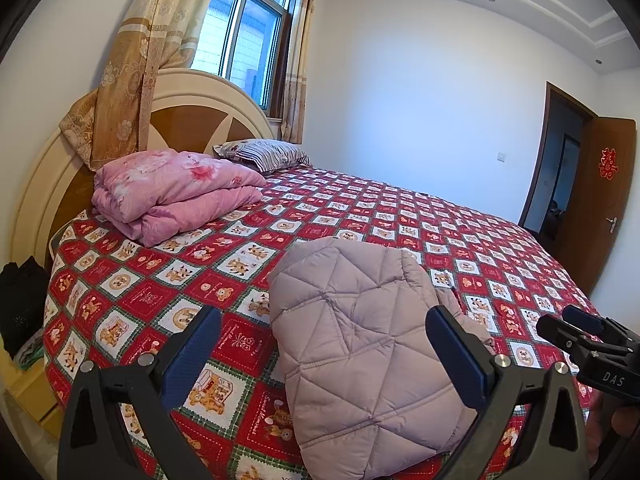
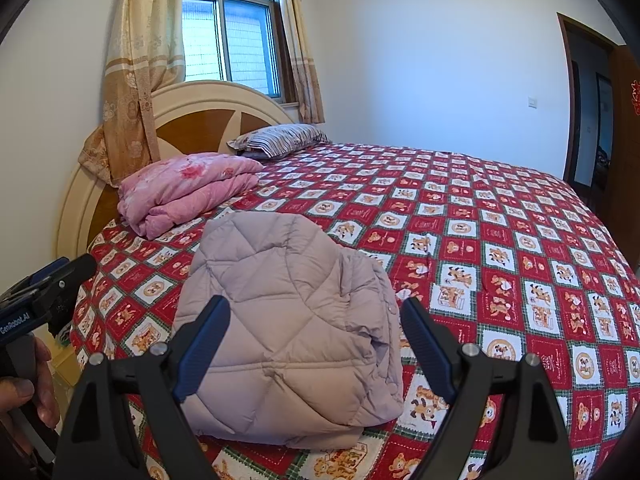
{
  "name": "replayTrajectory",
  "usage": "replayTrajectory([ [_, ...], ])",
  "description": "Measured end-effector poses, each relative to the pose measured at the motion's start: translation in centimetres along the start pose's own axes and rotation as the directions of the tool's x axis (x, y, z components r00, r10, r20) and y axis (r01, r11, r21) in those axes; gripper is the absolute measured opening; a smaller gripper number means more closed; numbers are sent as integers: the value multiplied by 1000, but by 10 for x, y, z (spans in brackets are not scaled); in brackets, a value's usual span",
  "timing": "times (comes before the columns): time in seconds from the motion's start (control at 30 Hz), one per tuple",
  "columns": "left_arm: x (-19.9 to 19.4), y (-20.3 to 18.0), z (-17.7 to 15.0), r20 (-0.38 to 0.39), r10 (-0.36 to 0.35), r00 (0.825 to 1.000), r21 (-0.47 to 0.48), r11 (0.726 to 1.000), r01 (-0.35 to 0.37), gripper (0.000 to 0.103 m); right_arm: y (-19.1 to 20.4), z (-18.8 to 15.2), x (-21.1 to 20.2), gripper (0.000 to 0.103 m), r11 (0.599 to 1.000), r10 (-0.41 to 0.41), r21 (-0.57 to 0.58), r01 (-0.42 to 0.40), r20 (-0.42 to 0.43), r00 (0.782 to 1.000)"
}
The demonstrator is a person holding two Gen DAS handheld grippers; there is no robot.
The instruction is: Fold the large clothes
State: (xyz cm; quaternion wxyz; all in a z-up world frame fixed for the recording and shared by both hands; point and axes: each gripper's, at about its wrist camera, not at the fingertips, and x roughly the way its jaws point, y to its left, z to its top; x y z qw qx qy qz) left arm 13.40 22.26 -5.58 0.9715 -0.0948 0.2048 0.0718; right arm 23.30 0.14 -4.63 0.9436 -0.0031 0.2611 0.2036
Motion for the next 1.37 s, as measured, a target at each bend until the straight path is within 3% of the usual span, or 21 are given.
replayTrajectory([
  [0.5, -5, 1, 1, 38, 57, 998, 24, 998, -58, 102, 3, -2, -5, 89, 1000, 2, -9, -2, 21, 1000],
  [0.73, -3, -3, 2, 33, 40, 999, 22, 999, -41, 102, 2, 2, -6, 89, 1000, 0, -20, 0, 23, 1000],
  [0.93, 2, -9, -1, 42, 142, 989, 64, 987, -145, 102, 3, 1, -6, 90, 1000, 1, -24, -1, 21, 1000],
  [1.37, 8, -14, -8, 34, 103, 994, 89, 990, -105, 102, 0, -3, -5, 90, 1000, 3, -29, -3, 9, 1000],
])
